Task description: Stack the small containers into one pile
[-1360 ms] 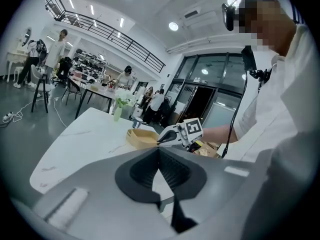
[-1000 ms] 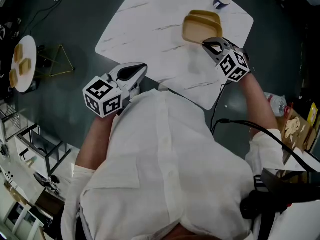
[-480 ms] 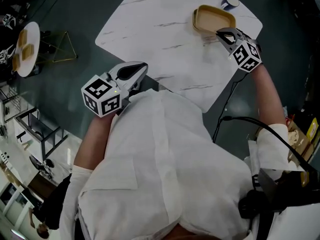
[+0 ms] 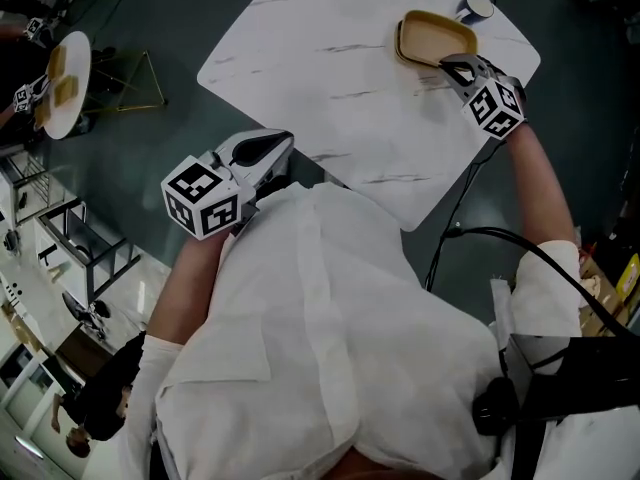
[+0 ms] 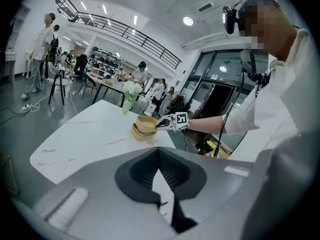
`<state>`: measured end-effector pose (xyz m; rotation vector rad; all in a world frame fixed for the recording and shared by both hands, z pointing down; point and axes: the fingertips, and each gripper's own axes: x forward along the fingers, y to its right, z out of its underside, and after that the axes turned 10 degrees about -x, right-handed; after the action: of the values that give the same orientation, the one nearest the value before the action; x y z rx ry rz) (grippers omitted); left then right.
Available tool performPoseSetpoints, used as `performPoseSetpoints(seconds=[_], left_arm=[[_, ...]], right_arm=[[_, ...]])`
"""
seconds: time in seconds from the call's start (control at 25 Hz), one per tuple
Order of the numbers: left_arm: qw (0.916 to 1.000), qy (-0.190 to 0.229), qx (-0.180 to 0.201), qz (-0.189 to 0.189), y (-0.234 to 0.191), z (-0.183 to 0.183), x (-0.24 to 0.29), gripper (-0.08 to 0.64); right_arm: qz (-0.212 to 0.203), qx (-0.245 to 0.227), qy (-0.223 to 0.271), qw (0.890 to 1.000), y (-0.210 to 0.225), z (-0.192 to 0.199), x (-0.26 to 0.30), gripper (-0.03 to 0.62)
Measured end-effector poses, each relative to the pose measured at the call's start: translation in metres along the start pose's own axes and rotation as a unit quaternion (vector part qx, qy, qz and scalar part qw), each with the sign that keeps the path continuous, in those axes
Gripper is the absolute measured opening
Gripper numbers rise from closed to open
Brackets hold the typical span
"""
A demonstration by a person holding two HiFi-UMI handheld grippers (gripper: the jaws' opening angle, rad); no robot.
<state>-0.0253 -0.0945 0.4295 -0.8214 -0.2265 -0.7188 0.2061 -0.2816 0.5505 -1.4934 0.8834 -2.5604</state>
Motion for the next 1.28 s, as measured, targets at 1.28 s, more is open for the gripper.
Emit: performPoseSetpoints(seconds=[1.28], left_arm=[[0.9995,-0.003,-0.015,-0.028,0.004,0.012,0.002,0.006]], right_arm=[[-0.041,0.043,0.007,0.998,-0.017,0.025,0.031,0.018]])
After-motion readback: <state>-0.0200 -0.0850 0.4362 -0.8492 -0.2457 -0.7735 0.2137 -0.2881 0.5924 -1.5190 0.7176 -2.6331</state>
